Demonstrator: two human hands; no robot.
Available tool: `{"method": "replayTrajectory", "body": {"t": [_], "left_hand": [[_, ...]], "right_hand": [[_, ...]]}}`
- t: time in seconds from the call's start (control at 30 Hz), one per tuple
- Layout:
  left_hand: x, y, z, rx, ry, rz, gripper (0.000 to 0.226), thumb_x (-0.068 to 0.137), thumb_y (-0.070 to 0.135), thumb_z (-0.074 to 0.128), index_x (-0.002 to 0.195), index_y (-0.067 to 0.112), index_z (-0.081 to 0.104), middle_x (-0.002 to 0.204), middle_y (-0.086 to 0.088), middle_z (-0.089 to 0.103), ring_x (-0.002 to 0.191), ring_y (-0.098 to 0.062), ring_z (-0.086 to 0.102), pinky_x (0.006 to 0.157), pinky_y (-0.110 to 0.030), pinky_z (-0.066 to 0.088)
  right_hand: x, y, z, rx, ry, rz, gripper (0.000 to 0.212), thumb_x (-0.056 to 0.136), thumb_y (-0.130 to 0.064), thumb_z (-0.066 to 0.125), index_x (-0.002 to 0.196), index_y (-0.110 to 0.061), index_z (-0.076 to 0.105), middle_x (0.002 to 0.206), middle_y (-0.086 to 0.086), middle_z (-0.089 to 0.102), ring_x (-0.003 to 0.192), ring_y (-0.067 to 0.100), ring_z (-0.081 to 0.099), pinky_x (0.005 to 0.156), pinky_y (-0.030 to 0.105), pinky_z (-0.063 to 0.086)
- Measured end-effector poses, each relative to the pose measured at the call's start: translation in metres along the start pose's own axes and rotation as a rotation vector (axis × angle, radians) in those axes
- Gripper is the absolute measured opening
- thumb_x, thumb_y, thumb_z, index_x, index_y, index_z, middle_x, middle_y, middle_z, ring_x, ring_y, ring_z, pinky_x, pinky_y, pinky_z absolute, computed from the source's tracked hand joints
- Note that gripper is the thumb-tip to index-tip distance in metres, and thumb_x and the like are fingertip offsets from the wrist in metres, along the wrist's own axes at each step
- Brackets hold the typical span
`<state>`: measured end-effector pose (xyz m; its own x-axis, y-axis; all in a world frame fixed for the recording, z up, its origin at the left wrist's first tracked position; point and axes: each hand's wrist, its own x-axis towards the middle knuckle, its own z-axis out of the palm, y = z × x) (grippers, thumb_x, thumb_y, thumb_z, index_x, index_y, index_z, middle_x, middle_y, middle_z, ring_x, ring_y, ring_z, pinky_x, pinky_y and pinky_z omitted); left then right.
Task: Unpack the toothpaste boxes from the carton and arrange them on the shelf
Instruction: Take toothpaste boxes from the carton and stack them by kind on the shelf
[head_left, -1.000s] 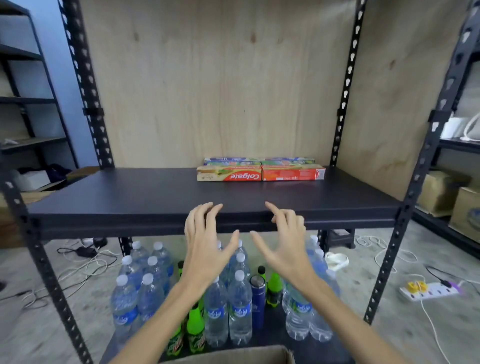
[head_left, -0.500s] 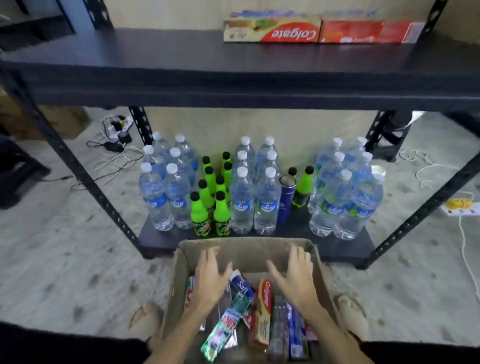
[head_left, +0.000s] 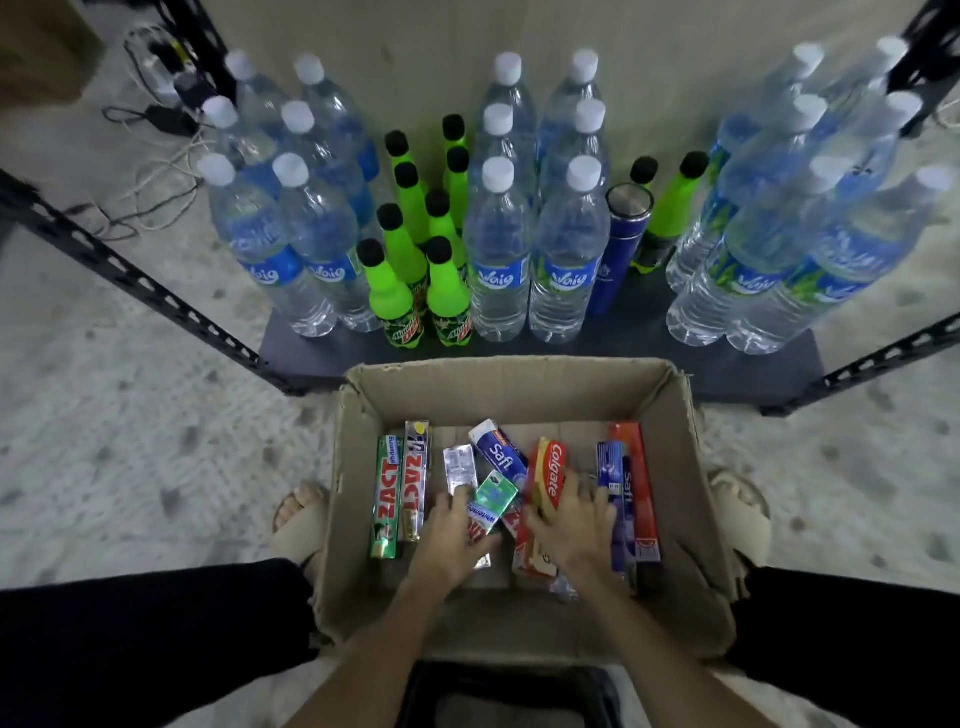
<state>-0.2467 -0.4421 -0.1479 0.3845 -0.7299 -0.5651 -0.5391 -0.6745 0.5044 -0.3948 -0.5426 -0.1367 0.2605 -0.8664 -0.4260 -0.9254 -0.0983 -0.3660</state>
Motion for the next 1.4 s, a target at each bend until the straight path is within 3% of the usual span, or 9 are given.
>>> {"method": "replayTrajectory", "body": {"t": [0.23,0.47,0.7,0.83,0.97,1.17,1.3,1.4], "left_hand": [[0.006,-0.008,0.018,0.038,0.08,-0.01,0.072,0.086,0.024,0.077,0.142,0.027,0.032,0.139,0.003,0.047,0.126,-0.011,0.051,0.105,-0.037,0.05],[0.007,-0.002,-0.01,-0.019,0.205,0.08,0.067,0.09,0.025,0.072,0.147,0.025,0.036,0.136,0.002,0.047,0.119,-0.013,0.053,0.101,-0.037,0.052],[-0.007,0.022,-0.064,-0.105,0.395,0.251,0.059,0.086,0.024,0.077,0.141,0.024,0.054,0.126,0.006,0.049,0.116,-0.014,0.055,0.099,-0.03,0.047],[-0.018,0.043,-0.105,-0.167,0.453,0.372,0.066,0.084,0.027,0.08,0.144,0.03,0.053,0.111,0.013,0.045,0.104,-0.003,0.055,0.093,-0.025,0.048],[-0.034,0.077,-0.149,-0.203,0.518,0.461,0.066,0.083,0.023,0.08,0.144,0.028,0.055,0.114,0.015,0.05,0.106,0.0,0.054,0.094,-0.027,0.048],[-0.067,0.135,-0.208,-0.254,0.567,0.544,0.096,0.08,0.044,0.081,0.158,0.031,0.027,0.117,0.019,0.06,0.098,-0.003,0.062,0.085,-0.028,0.053],[-0.105,0.176,-0.248,-0.284,0.616,0.639,0.083,0.08,0.046,0.08,0.15,0.036,0.036,0.12,0.021,0.06,0.104,0.013,0.056,0.087,-0.024,0.052],[-0.13,0.202,-0.282,-0.264,0.641,0.712,0.07,0.081,0.048,0.079,0.139,0.045,0.041,0.12,0.029,0.06,0.108,0.012,0.056,0.092,-0.029,0.052]], "right_hand": [[0.013,-0.009,0.011,-0.051,0.049,0.086,0.094,0.075,-0.062,0.075,0.143,-0.011,0.036,0.14,0.01,0.053,0.131,0.027,0.046,0.113,0.042,0.031],[0.012,-0.01,0.006,0.225,0.135,0.155,0.09,0.07,-0.049,0.083,0.14,-0.011,0.043,0.129,0.012,0.063,0.125,0.033,0.049,0.113,0.052,0.027],[0.008,-0.023,-0.046,0.369,0.231,-0.043,0.081,0.074,-0.043,0.079,0.145,-0.018,0.048,0.122,0.006,0.06,0.117,0.025,0.048,0.103,0.04,0.029],[-0.001,-0.027,-0.093,0.411,0.288,-0.175,0.086,0.066,-0.051,0.07,0.143,-0.02,0.048,0.116,-0.001,0.061,0.115,0.023,0.051,0.099,0.042,0.034],[-0.011,-0.031,-0.145,0.452,0.369,-0.301,0.083,0.066,-0.034,0.082,0.14,-0.026,0.047,0.111,-0.01,0.066,0.11,0.019,0.057,0.098,0.042,0.04],[-0.045,-0.051,-0.243,0.495,0.467,-0.492,0.081,0.066,-0.036,0.079,0.14,-0.033,0.046,0.105,-0.022,0.061,0.107,0.009,0.057,0.098,0.043,0.047],[-0.073,-0.064,-0.31,0.462,0.53,-0.607,0.075,0.066,-0.035,0.08,0.133,-0.041,0.047,0.11,-0.022,0.062,0.109,0.001,0.055,0.099,0.04,0.046],[-0.092,-0.07,-0.364,0.401,0.525,-0.689,0.079,0.067,-0.042,0.081,0.138,-0.036,0.046,0.117,-0.021,0.062,0.114,0.002,0.056,0.095,0.029,0.048]]}}
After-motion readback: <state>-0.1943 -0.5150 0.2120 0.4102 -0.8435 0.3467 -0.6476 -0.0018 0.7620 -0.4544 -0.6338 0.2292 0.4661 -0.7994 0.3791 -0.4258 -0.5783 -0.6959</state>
